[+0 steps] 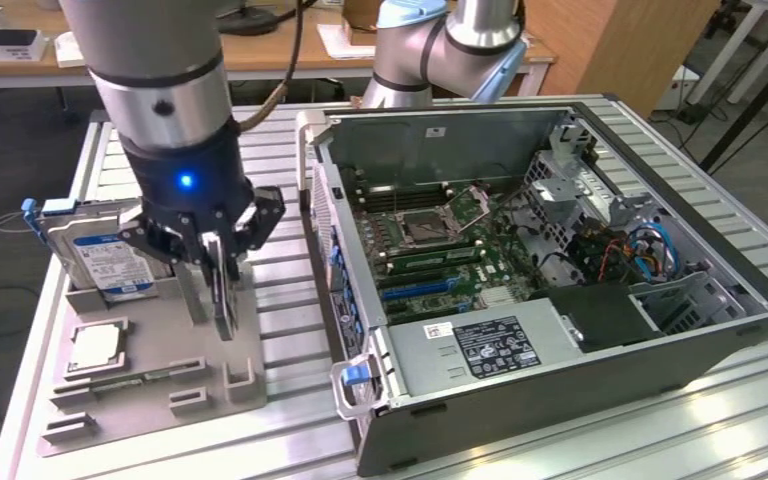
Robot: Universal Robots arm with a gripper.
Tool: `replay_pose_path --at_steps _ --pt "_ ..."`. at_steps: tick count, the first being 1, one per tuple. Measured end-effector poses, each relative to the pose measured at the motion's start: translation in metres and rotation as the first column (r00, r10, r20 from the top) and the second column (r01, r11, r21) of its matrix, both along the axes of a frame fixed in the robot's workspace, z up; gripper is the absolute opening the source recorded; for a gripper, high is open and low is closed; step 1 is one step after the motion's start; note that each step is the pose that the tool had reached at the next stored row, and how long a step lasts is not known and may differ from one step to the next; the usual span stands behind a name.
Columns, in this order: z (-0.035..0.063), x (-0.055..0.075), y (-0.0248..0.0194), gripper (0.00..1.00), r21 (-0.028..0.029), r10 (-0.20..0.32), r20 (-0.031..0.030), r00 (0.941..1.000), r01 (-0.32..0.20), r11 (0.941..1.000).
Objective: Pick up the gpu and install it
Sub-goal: 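Pick up the gpu and move the gpu toward the slot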
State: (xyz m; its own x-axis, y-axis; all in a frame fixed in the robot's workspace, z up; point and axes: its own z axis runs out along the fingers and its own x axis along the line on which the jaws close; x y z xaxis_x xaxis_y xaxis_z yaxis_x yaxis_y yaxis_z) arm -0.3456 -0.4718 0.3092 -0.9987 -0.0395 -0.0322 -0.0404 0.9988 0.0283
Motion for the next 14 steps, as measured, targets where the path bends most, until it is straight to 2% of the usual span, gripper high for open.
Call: replay_pose_path --at_steps 14 --pt "0.0599 0.000 0.0000 0.28 0.0000 -0.001 0.0000 1.0000 0.001 1.0000"
